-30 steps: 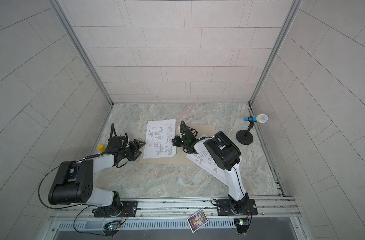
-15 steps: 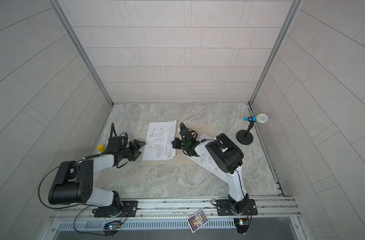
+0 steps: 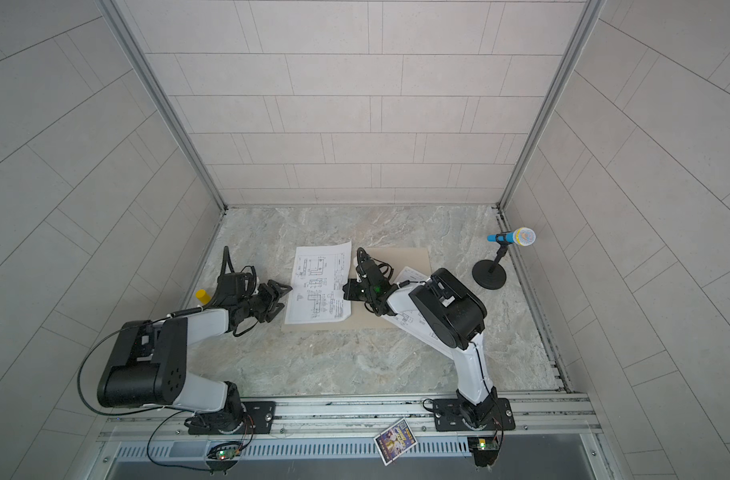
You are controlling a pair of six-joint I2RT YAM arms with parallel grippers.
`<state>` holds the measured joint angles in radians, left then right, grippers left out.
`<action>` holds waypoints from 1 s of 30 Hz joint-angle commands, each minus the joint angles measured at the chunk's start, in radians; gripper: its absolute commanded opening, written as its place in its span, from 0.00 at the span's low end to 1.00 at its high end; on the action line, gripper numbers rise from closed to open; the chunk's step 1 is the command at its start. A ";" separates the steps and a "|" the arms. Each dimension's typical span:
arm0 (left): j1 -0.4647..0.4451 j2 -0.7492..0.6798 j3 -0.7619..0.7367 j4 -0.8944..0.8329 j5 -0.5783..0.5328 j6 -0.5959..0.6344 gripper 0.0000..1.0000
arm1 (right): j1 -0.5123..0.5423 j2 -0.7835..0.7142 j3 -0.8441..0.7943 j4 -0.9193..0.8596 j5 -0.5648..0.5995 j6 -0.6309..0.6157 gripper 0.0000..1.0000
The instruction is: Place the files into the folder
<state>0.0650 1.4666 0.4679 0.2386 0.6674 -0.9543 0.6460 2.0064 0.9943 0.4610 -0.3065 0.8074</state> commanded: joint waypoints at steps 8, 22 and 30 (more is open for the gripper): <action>-0.003 0.036 -0.023 -0.051 -0.013 0.000 0.72 | 0.008 -0.049 0.008 -0.087 -0.002 -0.093 0.00; -0.002 0.050 -0.021 -0.026 -0.004 -0.009 0.71 | 0.032 -0.034 0.007 -0.081 -0.003 -0.083 0.00; -0.005 0.076 -0.012 0.007 0.011 -0.021 0.67 | 0.035 -0.037 0.019 -0.114 -0.015 -0.097 0.00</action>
<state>0.0650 1.5066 0.4675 0.2913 0.6941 -0.9672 0.6674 1.9873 0.9970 0.3954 -0.3069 0.7303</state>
